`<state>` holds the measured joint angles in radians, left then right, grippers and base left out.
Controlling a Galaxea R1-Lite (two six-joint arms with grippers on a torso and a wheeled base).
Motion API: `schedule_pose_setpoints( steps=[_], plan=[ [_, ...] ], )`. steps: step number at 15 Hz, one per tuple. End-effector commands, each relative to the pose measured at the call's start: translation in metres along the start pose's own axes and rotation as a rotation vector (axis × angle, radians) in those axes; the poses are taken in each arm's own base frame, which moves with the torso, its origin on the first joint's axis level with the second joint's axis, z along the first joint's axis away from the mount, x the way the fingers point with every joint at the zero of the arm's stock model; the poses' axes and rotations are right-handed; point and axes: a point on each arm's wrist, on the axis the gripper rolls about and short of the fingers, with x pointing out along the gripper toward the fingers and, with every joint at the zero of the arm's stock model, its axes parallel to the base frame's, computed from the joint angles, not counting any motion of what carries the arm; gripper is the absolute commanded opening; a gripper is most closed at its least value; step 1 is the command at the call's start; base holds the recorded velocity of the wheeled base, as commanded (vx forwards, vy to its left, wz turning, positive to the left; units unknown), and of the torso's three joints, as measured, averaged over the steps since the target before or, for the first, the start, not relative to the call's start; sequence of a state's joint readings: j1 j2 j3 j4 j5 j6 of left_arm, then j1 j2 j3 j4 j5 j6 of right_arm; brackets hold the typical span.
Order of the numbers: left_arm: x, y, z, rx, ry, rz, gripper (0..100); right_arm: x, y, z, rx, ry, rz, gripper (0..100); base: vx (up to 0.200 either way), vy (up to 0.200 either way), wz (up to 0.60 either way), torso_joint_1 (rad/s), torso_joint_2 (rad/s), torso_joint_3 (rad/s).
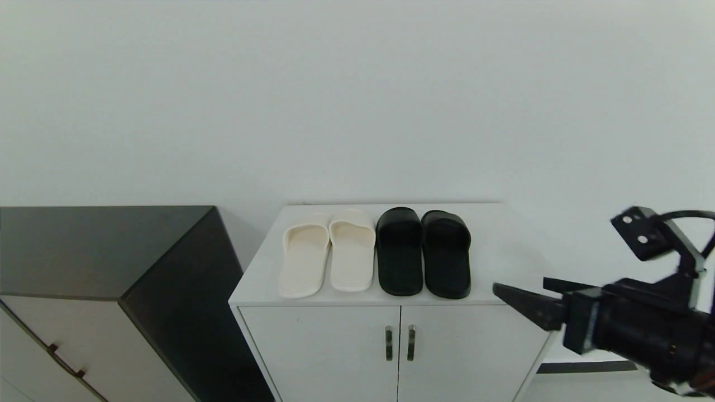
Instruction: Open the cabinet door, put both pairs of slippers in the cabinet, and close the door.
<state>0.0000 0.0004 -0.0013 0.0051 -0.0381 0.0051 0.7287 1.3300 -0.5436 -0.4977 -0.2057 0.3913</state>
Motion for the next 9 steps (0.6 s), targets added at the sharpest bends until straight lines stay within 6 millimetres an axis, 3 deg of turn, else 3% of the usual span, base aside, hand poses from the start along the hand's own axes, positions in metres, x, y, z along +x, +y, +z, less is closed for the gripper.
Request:
schedule_pose_setpoints(
  steps=[1, 5, 9],
  plan=[
    [0.0, 0.0, 0.0, 0.001, 0.0, 0.0, 0, 0.067, 0.031, -0.011, -0.038, 0.052, -0.088, 100, 0.0, 0.0, 0.0, 0.0, 0.0, 0.0],
    [0.0, 0.0, 0.0, 0.001, 0.0, 0.0, 0, 0.122, 0.056, -0.009, -0.067, -0.039, -0.26, 100, 0.0, 0.0, 0.0, 0.0, 0.0, 0.0],
    [0.0, 0.0, 0.0, 0.001, 0.0, 0.0, 0, 0.169, 0.063, -0.016, -0.074, -0.067, -0.349, 100, 0.0, 0.0, 0.0, 0.0, 0.0, 0.0]
  ],
)
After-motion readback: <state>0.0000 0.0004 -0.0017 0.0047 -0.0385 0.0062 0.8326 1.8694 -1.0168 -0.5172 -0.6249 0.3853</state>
